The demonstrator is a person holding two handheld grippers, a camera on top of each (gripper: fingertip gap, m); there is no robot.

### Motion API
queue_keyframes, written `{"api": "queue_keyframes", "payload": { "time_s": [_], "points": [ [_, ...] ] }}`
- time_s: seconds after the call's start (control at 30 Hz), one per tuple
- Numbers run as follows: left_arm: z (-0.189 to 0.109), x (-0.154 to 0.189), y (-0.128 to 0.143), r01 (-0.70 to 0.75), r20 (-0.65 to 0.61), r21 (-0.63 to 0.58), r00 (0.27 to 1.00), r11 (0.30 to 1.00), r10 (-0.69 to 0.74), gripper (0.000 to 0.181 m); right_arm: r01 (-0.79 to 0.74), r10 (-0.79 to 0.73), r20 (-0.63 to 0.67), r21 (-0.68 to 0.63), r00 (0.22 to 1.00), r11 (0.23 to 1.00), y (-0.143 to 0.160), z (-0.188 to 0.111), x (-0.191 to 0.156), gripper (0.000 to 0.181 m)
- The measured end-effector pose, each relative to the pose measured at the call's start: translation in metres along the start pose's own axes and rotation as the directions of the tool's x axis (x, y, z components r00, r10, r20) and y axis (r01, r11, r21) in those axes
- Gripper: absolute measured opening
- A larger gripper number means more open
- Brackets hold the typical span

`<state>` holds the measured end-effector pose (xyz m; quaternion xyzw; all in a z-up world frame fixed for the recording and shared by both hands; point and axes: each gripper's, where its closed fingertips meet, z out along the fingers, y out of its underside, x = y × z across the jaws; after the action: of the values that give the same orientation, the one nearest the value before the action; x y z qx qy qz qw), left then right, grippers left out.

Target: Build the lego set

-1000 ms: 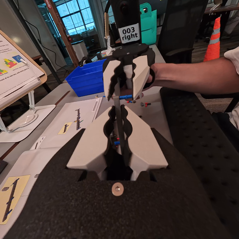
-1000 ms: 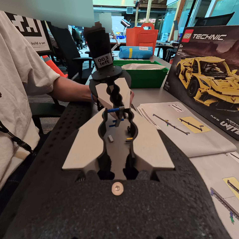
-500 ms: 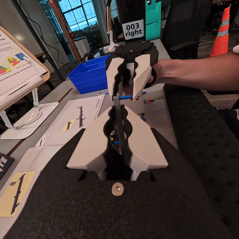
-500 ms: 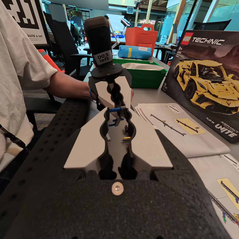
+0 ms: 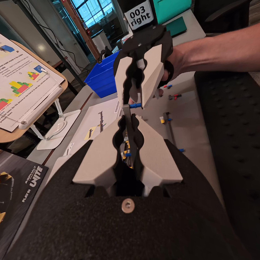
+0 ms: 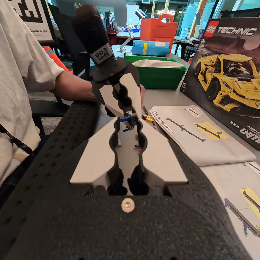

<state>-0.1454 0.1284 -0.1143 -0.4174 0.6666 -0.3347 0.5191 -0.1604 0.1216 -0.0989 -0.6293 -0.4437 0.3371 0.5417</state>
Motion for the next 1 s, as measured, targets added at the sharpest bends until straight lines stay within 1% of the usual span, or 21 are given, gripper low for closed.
{"api": "queue_keyframes", "payload": {
  "time_s": [0.17, 0.3, 0.6, 0.73, 0.8, 1.0],
  "points": [
    [-0.0004, -0.0016, 0.0017, -0.034, 0.018, -0.018, 0.999, 0.999, 0.035, 0.007, 0.039, -0.040, -0.023, -0.039, 0.999, 0.998, 0.0022, 0.0003, -0.0002, 0.018],
    [-0.0019, -0.0042, 0.0020, -0.034, 0.025, -0.020, 0.999, 0.999, 0.035, 0.007, 0.103, -0.105, -0.058, -0.034, 0.993, 0.994, -0.0003, 0.0018, 0.0022, 0.019],
    [-0.0033, -0.0049, 0.0003, -0.019, 0.020, -0.009, 1.000, 1.000, 0.019, 0.007, 0.134, -0.134, -0.084, -0.011, 0.987, 0.991, -0.0047, 0.0021, 0.0041, 0.022],
    [-0.0033, -0.0047, 0.0005, -0.015, 0.018, -0.010, 1.000, 1.000, 0.016, 0.007, 0.167, -0.166, -0.110, -0.005, 0.980, 0.986, -0.0062, 0.0016, 0.0067, 0.027],
    [-0.0033, -0.0048, 0.0006, -0.014, 0.018, -0.009, 1.000, 1.000, 0.014, 0.007, 0.181, -0.180, -0.099, -0.002, 0.979, 0.983, -0.0063, 0.0025, 0.0042, 0.022],
    [-0.0029, -0.0045, 0.0008, -0.009, 0.018, -0.011, 1.000, 1.000, 0.009, 0.007, 0.166, -0.165, -0.085, -0.001, 0.983, 0.986, -0.0056, 0.0024, 0.0045, 0.021]
  ]
}}
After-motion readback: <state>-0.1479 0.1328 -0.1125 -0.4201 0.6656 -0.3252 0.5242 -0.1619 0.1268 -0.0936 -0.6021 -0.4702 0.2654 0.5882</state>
